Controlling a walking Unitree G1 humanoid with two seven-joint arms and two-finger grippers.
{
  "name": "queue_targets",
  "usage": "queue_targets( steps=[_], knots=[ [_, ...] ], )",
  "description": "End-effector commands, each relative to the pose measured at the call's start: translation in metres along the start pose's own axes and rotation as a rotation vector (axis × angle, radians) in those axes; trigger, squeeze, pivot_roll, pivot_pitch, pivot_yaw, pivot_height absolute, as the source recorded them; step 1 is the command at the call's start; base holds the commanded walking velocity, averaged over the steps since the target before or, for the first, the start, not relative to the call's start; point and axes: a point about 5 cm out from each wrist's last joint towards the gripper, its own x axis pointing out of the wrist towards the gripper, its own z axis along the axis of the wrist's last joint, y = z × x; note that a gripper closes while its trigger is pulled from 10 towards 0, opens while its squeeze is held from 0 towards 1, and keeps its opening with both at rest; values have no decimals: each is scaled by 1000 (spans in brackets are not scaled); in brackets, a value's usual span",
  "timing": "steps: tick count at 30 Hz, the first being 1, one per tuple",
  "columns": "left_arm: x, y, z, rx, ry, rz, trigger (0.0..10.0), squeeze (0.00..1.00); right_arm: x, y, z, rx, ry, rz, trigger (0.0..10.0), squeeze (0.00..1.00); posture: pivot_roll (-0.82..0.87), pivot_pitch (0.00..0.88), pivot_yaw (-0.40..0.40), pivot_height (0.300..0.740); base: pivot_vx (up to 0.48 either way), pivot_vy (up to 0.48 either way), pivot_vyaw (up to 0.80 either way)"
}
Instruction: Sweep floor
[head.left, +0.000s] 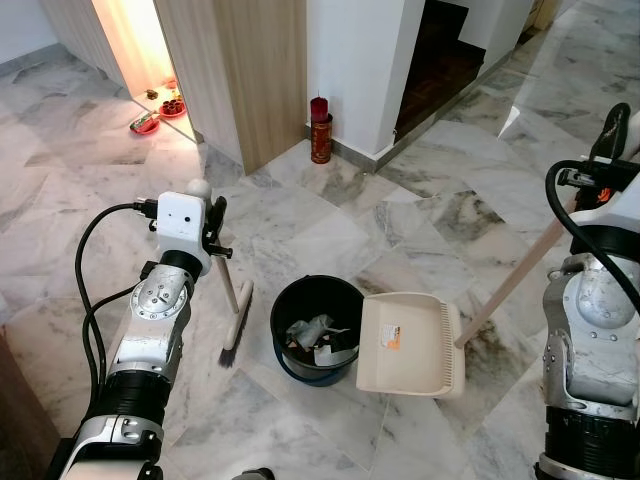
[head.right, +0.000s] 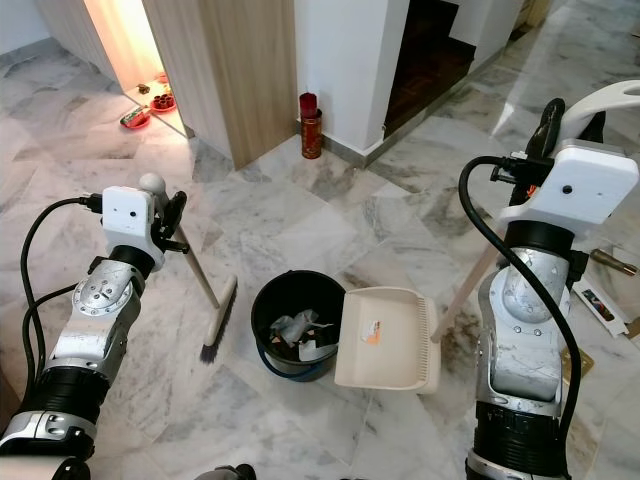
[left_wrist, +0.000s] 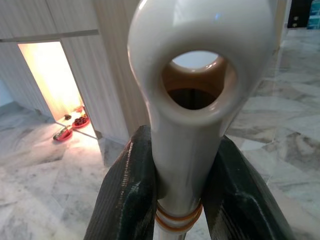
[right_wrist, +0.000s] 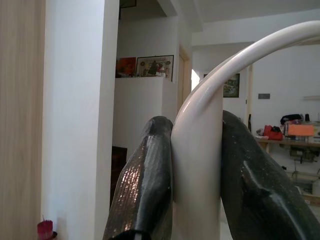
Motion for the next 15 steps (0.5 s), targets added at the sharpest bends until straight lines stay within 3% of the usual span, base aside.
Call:
queue_targets(
  steps=[1, 5, 15],
  knots=[
    [0, 4, 10, -10, -59, 24, 10000, 0, 4, -1, 10, 5, -49, -5, 10000, 0, 113, 122, -11, 740, 0, 0, 0],
    [0, 4, 10, -18, -59, 26, 10000, 0, 5, -2, 10, 6, -48, -6, 10000, 0, 113, 125, -11, 740, -186, 0, 0],
    [0, 5, 11, -18, -61, 33, 10000, 0, 5, -2, 9, 9, -43, -2, 10000, 0, 112, 127, -11, 740, 0, 0, 0]
  ],
)
